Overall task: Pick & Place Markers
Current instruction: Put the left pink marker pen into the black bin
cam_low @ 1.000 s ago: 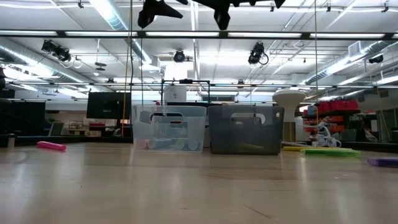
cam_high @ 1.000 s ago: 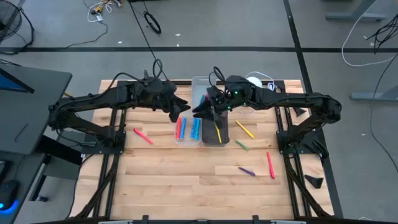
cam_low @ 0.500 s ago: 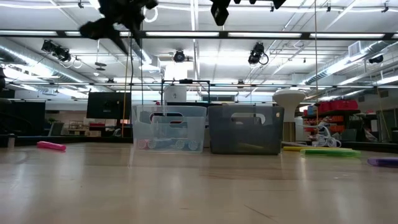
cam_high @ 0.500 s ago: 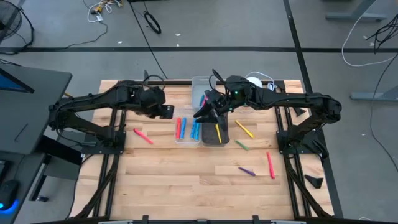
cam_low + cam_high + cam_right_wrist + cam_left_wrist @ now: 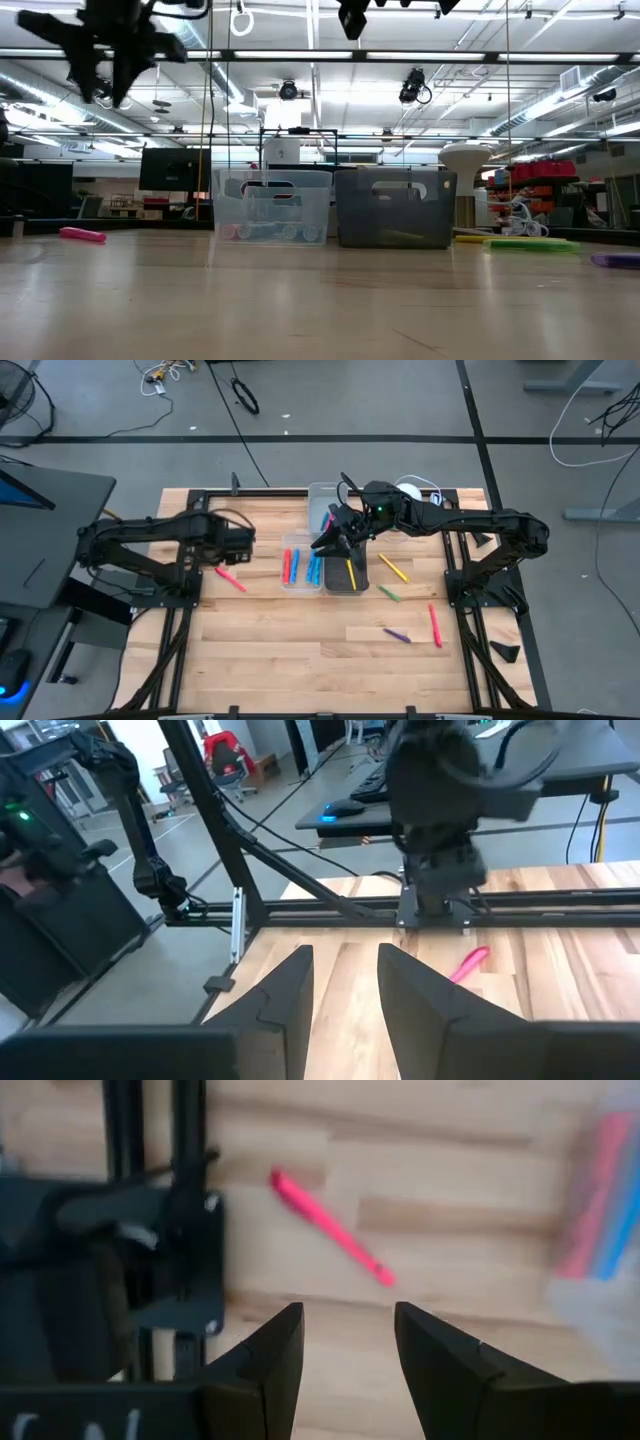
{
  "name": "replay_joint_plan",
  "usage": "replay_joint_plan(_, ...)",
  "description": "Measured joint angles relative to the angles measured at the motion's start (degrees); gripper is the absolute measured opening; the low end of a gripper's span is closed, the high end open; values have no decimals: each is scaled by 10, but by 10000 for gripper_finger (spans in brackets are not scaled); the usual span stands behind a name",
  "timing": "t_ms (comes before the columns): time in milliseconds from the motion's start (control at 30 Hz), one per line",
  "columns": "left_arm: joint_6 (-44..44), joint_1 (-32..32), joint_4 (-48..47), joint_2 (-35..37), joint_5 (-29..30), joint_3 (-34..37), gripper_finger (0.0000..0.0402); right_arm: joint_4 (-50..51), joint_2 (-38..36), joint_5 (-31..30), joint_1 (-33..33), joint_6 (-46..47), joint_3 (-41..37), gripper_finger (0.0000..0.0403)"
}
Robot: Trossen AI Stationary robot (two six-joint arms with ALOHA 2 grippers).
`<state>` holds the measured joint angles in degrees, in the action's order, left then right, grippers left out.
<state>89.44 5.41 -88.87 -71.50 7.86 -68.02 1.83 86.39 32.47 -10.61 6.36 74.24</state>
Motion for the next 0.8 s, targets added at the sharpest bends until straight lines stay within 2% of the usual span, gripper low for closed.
replay_joint_plan(167, 48, -2, 24, 6, -27, 83, 165, 0, 0, 0, 0, -19, 0, 114)
replay_joint_plan(500, 129, -2, 259, 7, -71, 260, 165, 10, 0, 0, 0, -50, 0, 114)
replay_joint_plan(800, 206, 6, 402, 6, -79, 341, 165, 27, 0, 0, 0, -84, 0, 114)
